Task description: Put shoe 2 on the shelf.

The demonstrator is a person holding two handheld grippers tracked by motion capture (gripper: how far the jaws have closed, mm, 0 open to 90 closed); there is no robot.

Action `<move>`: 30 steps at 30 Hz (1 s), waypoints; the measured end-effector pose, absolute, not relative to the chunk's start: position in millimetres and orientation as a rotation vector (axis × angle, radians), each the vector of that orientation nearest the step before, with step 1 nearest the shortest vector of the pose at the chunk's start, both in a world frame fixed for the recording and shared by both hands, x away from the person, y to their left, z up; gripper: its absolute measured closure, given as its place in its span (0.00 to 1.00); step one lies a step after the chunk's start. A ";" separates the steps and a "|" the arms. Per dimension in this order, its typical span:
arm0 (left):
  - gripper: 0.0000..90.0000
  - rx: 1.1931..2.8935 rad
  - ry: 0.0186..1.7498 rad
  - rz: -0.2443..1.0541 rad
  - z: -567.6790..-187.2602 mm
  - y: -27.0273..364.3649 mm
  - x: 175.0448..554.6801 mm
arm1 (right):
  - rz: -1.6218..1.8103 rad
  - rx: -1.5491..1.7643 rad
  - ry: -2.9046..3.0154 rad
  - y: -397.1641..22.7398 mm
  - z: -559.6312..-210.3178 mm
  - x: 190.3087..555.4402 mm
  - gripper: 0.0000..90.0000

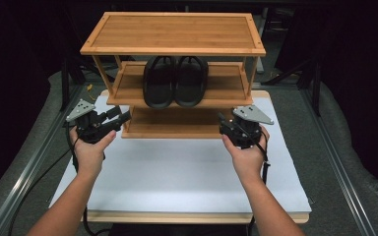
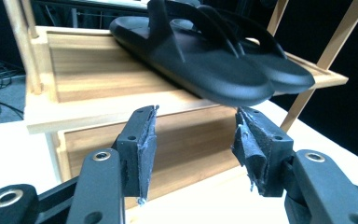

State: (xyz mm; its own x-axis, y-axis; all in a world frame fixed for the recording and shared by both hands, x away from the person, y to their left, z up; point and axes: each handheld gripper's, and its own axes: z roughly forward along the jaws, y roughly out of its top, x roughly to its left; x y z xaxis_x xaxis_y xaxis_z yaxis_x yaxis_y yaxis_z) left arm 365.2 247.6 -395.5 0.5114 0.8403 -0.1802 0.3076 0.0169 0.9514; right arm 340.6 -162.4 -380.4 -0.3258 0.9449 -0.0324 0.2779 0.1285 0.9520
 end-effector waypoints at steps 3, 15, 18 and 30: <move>0.54 1.553 1.031 0.553 -397.6 251.1 363.1 | 1.226 1.215 1.694 -169.0 -382.6 334.3 0.59; 0.53 1.546 1.059 0.549 -414.5 267.1 344.4 | 1.263 1.263 1.675 -199.9 -405.5 308.1 0.58; 0.52 1.543 1.072 0.555 -420.3 272.1 338.3 | 1.258 1.278 1.676 -204.4 -413.6 300.9 0.58; 0.50 1.607 1.098 0.554 -452.7 285.5 322.3 | 1.195 1.281 1.698 -218.4 -443.2 278.0 0.56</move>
